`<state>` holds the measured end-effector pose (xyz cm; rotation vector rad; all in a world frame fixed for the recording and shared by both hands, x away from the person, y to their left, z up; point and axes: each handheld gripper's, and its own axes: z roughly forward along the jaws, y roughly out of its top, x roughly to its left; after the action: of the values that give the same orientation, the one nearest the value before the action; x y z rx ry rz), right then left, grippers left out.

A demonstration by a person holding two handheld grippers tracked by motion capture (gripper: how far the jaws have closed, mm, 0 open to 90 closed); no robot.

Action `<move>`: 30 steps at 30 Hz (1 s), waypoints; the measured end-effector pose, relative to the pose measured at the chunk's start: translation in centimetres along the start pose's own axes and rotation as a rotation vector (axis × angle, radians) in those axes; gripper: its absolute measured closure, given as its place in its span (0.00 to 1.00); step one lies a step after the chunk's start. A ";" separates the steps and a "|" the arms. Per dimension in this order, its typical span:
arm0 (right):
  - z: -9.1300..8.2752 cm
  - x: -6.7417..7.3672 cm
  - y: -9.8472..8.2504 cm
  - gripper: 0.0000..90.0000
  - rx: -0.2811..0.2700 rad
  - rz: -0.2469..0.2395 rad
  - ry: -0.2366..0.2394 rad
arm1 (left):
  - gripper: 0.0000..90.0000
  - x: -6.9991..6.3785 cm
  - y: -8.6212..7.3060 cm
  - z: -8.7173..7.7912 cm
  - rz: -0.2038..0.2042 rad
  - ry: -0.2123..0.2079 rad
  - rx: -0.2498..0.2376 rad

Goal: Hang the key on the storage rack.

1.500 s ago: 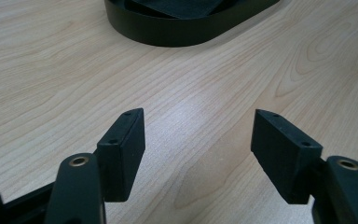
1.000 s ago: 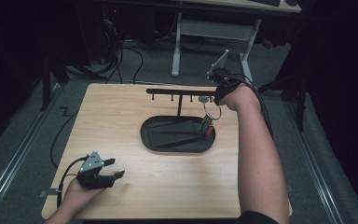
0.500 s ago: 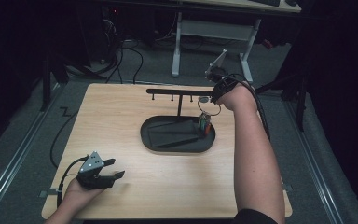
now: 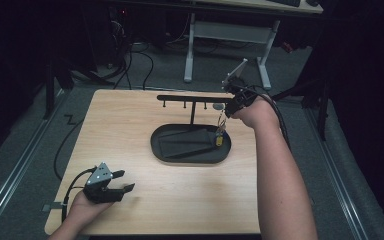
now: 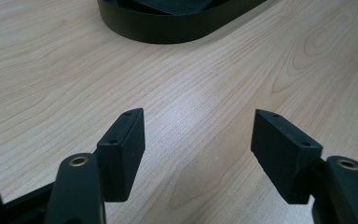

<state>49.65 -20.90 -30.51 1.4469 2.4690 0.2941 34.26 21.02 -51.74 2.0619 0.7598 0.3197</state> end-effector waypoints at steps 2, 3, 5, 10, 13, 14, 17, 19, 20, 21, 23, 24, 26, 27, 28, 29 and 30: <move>0.0 0.1 -0.7 0.57 -0.009 0.004 0.005 | 0.39 -0.1 0.0 0.0 0.002 -0.001 0.002; 0.1 0.2 -1.1 0.54 -0.017 0.020 0.007 | 0.39 -0.1 0.0 0.0 0.001 -0.001 0.001; 0.2 0.2 -1.9 0.50 -0.034 0.031 0.015 | 0.39 -0.2 0.0 0.0 0.002 -0.002 0.003; 0.3 0.8 -3.8 0.35 -0.107 0.033 0.001 | 0.39 -0.3 0.1 0.2 0.003 -0.007 0.009; 0.5 1.0 -5.0 0.30 -0.140 0.049 -0.003 | 0.39 -0.4 0.2 0.3 0.004 -0.009 0.011; 0.5 1.1 -5.4 0.28 -0.146 0.052 -0.003 | 0.39 -0.4 0.2 0.3 0.004 -0.011 0.012; 0.8 1.4 -6.6 0.25 -0.181 0.070 -0.007 | 0.39 -0.5 0.2 0.3 0.004 -0.013 0.010; 1.0 1.6 -7.5 0.22 -0.209 0.066 -0.010 | 0.39 -0.5 0.2 0.3 0.002 -0.016 0.009; 1.1 1.7 -7.9 0.19 -0.231 0.069 -0.012 | 0.39 -0.5 0.2 0.3 0.001 -0.017 0.008; 1.3 1.8 -8.3 0.17 -0.254 0.073 -0.012 | 0.39 -0.6 0.2 0.3 0.001 -0.018 0.008; 1.7 2.0 -9.3 0.16 -0.286 0.074 -0.007 | 0.39 -0.6 0.2 0.3 0.002 -0.018 0.007; 2.0 2.2 -9.8 0.15 -0.299 0.067 -0.012 | 0.39 -0.6 0.2 0.3 0.004 -0.019 0.008; 2.5 2.5 -10.9 0.14 -0.328 0.067 -0.020 | 0.39 -0.7 0.2 0.3 0.005 -0.022 0.007; 2.8 2.7 -11.5 0.13 -0.345 0.072 -0.020 | 0.39 -0.7 0.2 0.3 0.006 -0.024 0.006; 3.1 2.9 -12.1 0.12 -0.363 0.077 -0.018 | 0.39 -0.7 0.2 0.3 0.007 -0.026 0.005; 3.6 3.0 -12.8 0.11 -0.383 0.080 -0.017 | 0.39 -0.7 0.2 0.3 0.008 -0.027 0.002; 4.0 3.2 -13.4 0.11 -0.395 0.081 -0.014 | 0.39 -0.8 0.2 0.3 0.009 -0.027 0.001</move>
<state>38.45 -24.37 -38.73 1.3687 2.1817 0.7375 33.88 20.27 -51.69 2.0675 0.7342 0.2960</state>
